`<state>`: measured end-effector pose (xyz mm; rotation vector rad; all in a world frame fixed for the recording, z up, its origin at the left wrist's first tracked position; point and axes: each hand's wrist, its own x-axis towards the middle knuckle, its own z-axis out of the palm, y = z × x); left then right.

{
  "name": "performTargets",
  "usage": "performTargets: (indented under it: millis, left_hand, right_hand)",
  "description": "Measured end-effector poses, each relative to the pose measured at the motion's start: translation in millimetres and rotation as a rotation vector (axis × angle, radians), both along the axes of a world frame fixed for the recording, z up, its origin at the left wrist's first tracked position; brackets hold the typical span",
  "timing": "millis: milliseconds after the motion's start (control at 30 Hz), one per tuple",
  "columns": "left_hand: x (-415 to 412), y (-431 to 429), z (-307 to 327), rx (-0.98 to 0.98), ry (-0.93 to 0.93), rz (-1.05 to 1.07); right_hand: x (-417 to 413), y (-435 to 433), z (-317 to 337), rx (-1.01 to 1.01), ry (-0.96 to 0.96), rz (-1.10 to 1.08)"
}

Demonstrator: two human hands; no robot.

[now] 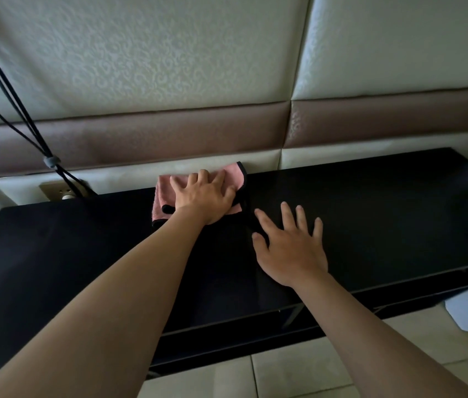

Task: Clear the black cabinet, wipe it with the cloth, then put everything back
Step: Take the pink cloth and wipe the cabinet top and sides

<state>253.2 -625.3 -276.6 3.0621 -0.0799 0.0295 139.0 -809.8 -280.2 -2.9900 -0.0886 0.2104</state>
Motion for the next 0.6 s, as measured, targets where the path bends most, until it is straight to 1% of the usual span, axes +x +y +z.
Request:
performTargets:
  millis: [67, 167, 300, 433, 600]
  left_hand:
    - [-9.2, -2.4, 0.4, 0.014, 0.014, 0.009]
    - [-31.1, -9.7, 1.9, 0.007, 0.051, 0.016]
    - [-71.7, -20.7, 1.4, -0.003, 0.086, -0.023]
    - [-110.8, -34.8, 2.2, 0.004, 0.096, -0.025]
    - [-154.1, -53.5, 0.1, 0.019, 0.096, -0.028]
  right_hand:
    - [0.2, -0.3, 1.4, 0.026, 0.004, -0.002]
    - [1.1, -3.3, 3.7, 0.120, -0.018, -0.035]
    - [-0.4, -7.6, 8.8, 0.238, -0.083, -0.088]
    - [-1.2, -12.4, 13.1, 0.339, -0.084, -0.119]
    - [2.4, -20.3, 13.9, 0.339, -0.056, -0.084]
